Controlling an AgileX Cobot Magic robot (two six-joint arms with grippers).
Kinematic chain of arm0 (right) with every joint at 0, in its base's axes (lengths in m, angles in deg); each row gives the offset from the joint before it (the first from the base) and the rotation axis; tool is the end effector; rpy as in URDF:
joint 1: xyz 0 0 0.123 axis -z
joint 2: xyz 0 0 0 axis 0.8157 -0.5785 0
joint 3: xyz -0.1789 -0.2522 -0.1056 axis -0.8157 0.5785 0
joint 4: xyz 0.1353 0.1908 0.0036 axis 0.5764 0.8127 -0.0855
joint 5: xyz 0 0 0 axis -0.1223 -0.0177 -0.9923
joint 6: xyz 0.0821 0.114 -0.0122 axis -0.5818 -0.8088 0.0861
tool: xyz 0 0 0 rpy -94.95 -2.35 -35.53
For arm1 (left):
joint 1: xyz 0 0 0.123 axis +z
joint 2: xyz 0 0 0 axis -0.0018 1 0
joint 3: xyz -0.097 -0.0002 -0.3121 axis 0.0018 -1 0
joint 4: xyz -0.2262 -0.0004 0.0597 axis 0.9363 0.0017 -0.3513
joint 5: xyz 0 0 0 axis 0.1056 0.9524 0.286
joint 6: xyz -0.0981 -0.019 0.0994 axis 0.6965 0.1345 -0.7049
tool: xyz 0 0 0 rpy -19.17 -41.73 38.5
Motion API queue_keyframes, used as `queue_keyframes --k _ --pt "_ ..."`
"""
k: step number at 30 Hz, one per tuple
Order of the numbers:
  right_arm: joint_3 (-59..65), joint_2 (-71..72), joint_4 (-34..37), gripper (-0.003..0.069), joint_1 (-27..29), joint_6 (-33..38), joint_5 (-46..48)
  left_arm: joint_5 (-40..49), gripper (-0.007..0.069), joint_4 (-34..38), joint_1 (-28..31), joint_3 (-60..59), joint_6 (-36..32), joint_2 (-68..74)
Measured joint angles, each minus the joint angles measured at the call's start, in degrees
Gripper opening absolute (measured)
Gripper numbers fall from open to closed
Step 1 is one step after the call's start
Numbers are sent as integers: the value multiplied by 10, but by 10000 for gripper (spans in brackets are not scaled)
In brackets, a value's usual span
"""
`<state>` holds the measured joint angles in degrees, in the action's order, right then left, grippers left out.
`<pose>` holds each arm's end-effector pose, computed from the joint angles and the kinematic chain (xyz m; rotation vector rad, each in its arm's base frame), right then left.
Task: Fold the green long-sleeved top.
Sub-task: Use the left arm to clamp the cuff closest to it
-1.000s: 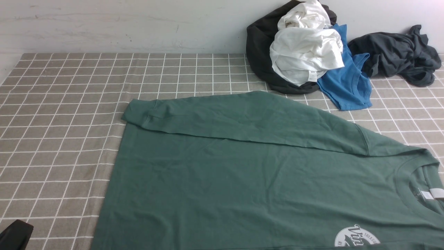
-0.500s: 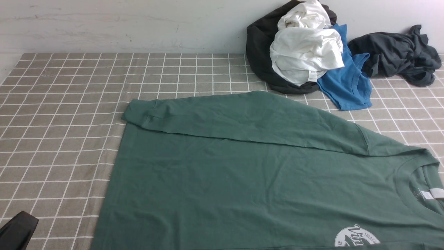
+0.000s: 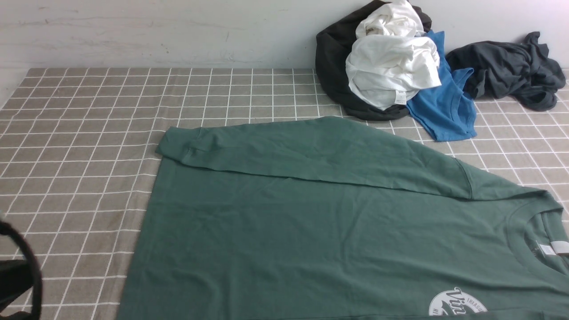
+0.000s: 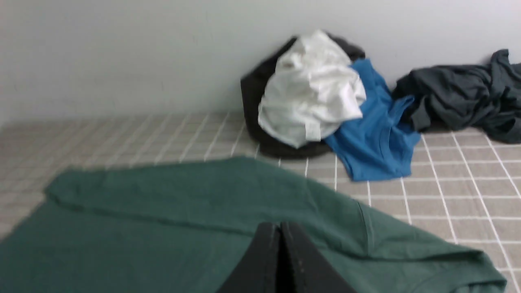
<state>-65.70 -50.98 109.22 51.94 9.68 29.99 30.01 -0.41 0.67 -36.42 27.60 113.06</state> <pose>0.0780 0.0333 0.3163 -0.1195 1.8886 0.2808 0.0736 -0.0339 0.3019 0.2368 2.3193 -0.2306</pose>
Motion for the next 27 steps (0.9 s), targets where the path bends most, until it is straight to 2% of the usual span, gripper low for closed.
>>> queue_keyframes --k 4,8,9,11,12,13,19,23,27 --pt "-108 -126 -36 -14 -54 17 146 73 17 -64 -68 32 0 95" --pt "-155 -210 -45 -14 -150 21 271 72 81 -78 -152 33 -1 178" --pt "-155 -214 -46 -14 -150 21 271 72 81 -78 -156 33 -1 182" --pt "-159 -263 -64 -14 -202 21 351 68 141 -81 -199 34 -4 238" --pt "-159 -263 -66 -14 -205 21 356 68 146 -81 -199 34 -5 242" --pt "-159 -290 -80 -14 -225 21 389 61 191 -81 -218 34 -6 277" --pt "-159 -330 -97 -14 -240 21 397 -17 339 -81 -252 36 -6 403" --pt "-159 -331 -97 -14 -240 21 385 -65 374 -81 -257 37 -6 476" --pt "-159 -331 -98 -14 -240 21 375 -88 374 -81 -257 38 -6 539"
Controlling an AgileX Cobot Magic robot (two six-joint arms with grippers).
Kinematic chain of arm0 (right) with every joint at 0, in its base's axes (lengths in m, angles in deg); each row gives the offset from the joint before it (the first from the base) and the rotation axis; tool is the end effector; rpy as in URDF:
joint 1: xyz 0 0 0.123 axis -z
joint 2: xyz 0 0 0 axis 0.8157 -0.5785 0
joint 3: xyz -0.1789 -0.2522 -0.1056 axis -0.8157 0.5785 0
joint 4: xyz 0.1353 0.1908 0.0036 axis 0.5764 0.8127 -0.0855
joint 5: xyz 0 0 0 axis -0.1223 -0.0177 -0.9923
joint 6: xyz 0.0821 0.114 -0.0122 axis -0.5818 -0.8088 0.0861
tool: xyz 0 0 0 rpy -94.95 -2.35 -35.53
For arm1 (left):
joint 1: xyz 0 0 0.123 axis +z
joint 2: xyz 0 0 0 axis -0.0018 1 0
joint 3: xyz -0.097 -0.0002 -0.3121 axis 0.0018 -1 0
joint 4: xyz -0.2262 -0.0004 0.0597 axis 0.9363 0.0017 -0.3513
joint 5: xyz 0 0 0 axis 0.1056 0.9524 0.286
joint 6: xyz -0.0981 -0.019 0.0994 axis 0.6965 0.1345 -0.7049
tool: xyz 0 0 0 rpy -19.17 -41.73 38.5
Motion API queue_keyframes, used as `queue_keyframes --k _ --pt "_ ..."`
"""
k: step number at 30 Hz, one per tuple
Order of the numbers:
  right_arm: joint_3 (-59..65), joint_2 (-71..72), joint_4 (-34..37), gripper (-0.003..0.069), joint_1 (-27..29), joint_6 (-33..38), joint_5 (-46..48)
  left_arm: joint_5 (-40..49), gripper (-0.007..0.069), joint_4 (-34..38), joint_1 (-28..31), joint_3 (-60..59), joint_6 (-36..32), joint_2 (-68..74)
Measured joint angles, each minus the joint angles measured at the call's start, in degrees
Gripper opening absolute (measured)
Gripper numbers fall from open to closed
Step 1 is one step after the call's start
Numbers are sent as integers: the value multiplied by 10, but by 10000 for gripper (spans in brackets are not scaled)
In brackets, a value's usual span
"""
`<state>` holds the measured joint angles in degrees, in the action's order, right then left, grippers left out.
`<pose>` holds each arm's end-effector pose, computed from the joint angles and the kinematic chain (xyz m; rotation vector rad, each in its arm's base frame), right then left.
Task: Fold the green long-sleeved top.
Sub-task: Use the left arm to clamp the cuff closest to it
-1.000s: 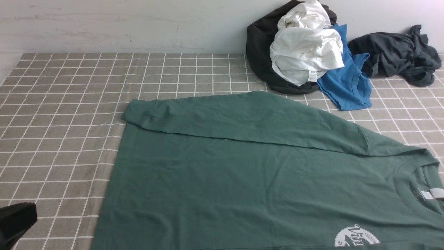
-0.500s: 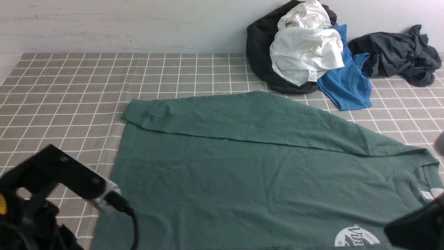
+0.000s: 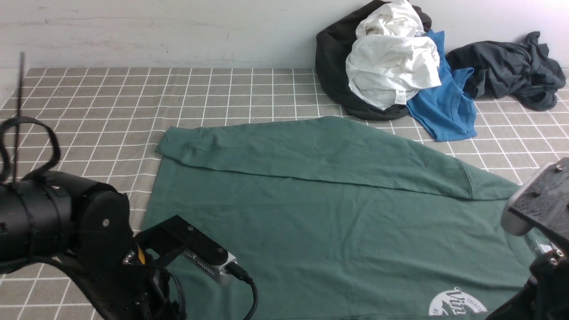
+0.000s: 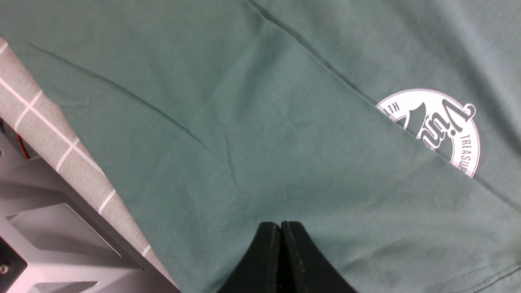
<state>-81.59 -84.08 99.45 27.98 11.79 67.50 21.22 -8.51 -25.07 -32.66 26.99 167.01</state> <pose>0.1042 0.0893 0.2809 -1.0353 2.6855 0.3823 0.1966 -0.1100 0.1768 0.9520 2.9475 -0.1923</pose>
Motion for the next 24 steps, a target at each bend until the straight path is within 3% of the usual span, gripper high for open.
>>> queue_keyframes --k 8,15,18,24 --pt "0 0 0 -14 0 1 -11 -10 366 2 0 6 0 57" --pt "0 0 -2 -14 0 3 -11 -14 190 -7 0 6 0 57" --pt "0 0 -2 -14 0 3 -12 -19 64 -5 0 6 0 57" --pt "0 0 -2 -14 0 3 -13 -19 15 0 0 6 0 29"
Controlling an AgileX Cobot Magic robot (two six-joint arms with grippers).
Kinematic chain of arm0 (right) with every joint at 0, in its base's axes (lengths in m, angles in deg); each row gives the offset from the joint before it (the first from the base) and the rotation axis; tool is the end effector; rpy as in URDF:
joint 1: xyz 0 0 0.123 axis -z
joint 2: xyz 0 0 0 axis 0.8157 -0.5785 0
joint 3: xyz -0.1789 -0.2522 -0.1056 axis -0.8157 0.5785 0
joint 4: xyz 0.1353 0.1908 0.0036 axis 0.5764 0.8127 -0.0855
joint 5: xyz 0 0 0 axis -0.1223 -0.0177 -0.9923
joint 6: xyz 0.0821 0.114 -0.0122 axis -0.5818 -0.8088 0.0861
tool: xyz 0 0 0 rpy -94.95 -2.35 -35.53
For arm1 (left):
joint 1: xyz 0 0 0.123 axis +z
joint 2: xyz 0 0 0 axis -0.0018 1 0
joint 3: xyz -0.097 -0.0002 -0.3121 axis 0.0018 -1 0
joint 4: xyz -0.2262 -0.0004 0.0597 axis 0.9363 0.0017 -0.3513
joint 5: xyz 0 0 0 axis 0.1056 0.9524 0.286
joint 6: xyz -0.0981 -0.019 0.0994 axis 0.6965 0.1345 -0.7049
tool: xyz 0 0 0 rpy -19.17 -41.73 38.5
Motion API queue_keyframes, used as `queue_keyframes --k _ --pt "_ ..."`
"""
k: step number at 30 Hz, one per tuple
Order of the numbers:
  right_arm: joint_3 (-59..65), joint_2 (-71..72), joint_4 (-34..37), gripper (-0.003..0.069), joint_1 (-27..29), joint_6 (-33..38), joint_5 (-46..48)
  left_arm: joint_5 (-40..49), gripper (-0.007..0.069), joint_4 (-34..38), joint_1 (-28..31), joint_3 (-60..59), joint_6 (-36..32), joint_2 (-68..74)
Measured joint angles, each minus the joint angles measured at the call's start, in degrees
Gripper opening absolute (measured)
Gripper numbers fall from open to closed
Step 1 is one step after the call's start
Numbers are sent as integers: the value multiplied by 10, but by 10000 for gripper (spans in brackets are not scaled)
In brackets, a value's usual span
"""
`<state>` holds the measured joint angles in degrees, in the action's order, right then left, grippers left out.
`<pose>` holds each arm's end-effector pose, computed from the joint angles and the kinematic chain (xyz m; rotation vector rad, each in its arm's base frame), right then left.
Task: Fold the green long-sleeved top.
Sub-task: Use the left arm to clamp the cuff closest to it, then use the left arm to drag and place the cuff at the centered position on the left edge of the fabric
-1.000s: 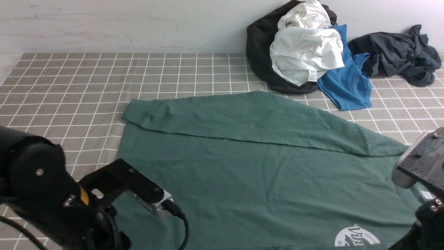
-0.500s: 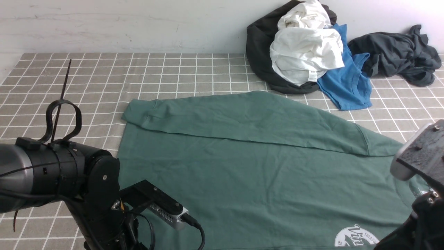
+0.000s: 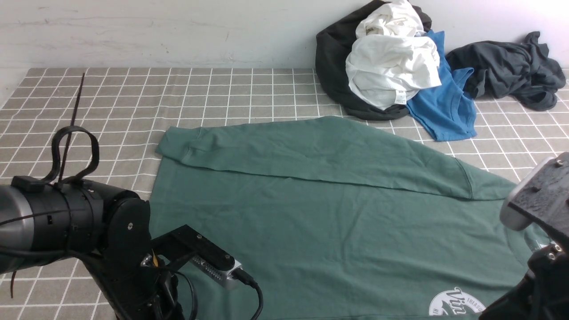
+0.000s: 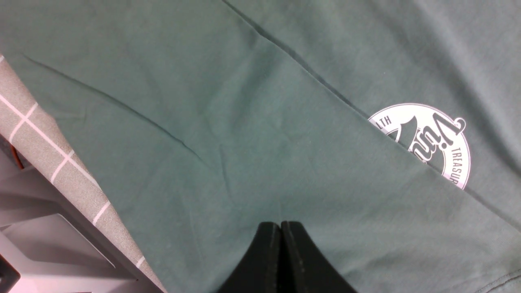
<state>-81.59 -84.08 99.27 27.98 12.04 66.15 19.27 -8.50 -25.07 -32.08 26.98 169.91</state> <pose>0.1074 0.0901 0.2816 -1.0297 2.6624 0.3756 0.2060 -0.1137 0.1673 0.9475 2.9558 -0.1858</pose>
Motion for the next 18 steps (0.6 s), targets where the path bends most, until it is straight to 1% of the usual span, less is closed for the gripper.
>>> queue_keyframes --k 3,5,9,11,12,14,15,18 --pt "0 0 0 -14 0 0 -2 4 16 -2 0 5 0 -20" --pt "0 0 0 -14 0 0 -11 22 16 -14 0 30 0 -44" --pt "0 0 -10 -14 0 0 -18 60 16 -49 0 115 0 -53" --pt "0 0 -19 -14 0 0 -18 69 16 -64 0 146 0 -48" --pt "0 0 -29 -14 0 -2 -18 85 16 -86 0 192 0 -35" --pt "0 0 -40 -14 -1 -9 -18 91 16 -97 0 216 0 -23" --pt "0 0 -51 -14 -1 -19 -18 97 16 -110 0 250 0 -1" --pt "0 0 -70 -14 -1 -42 -18 106 16 -133 1 299 0 45"
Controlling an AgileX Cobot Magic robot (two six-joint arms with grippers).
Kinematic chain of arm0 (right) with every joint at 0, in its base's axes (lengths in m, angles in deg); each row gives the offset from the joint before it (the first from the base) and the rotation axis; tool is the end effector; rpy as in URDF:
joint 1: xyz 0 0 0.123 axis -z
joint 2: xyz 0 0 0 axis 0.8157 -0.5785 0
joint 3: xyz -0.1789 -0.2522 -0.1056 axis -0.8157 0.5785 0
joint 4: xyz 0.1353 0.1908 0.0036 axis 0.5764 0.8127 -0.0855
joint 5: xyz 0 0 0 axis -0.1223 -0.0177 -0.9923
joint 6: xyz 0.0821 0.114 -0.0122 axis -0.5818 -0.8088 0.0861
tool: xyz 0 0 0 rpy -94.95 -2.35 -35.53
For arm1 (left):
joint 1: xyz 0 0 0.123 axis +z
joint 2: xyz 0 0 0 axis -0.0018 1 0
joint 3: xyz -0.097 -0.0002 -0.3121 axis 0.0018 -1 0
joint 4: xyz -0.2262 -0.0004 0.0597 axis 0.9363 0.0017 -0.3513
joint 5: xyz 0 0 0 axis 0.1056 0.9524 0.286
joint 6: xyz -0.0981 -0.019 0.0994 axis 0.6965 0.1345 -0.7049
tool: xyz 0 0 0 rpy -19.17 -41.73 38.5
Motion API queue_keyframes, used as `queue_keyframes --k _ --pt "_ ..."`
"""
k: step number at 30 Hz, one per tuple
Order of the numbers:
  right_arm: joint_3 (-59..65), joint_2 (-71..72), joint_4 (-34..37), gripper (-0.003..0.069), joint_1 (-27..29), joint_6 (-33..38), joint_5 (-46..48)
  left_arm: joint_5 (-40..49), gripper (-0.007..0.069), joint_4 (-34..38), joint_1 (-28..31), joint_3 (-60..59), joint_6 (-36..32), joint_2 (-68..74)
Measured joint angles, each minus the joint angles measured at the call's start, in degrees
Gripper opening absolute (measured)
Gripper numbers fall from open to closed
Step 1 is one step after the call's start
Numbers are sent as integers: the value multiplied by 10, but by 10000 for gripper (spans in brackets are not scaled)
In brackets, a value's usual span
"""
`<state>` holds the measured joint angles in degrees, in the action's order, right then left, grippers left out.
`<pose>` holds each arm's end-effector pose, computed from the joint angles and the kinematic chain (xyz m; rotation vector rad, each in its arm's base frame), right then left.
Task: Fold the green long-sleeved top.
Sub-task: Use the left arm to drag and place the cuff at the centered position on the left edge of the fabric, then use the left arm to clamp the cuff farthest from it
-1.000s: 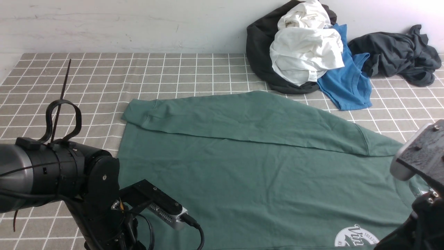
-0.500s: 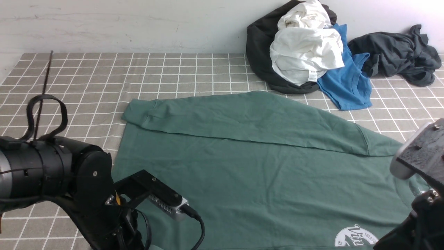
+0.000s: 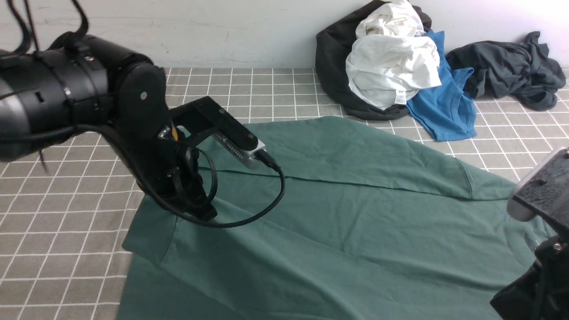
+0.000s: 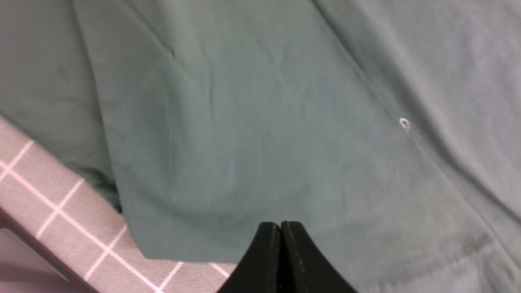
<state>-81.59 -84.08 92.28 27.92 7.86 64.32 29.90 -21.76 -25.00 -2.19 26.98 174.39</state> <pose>0.1179 0.0779 0.2800 -0.9684 2.6648 0.2221 0.3089 -0.1345 0.2625 1.0554 2.6356 0.0602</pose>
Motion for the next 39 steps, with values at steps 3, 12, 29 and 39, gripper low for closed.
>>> queue_keyframes --k 3,12,29,39 --pt "0 0 -22 -14 0 -21 3 10 16 -6 12 45 0 49" --pt "0 0 -38 -14 0 -30 0 12 25 15 66 83 0 132" --pt "0 0 -67 -14 0 -30 -29 -11 510 24 121 198 90 178" --pt "0 0 -74 -14 0 -30 -43 -80 521 22 156 317 133 305"
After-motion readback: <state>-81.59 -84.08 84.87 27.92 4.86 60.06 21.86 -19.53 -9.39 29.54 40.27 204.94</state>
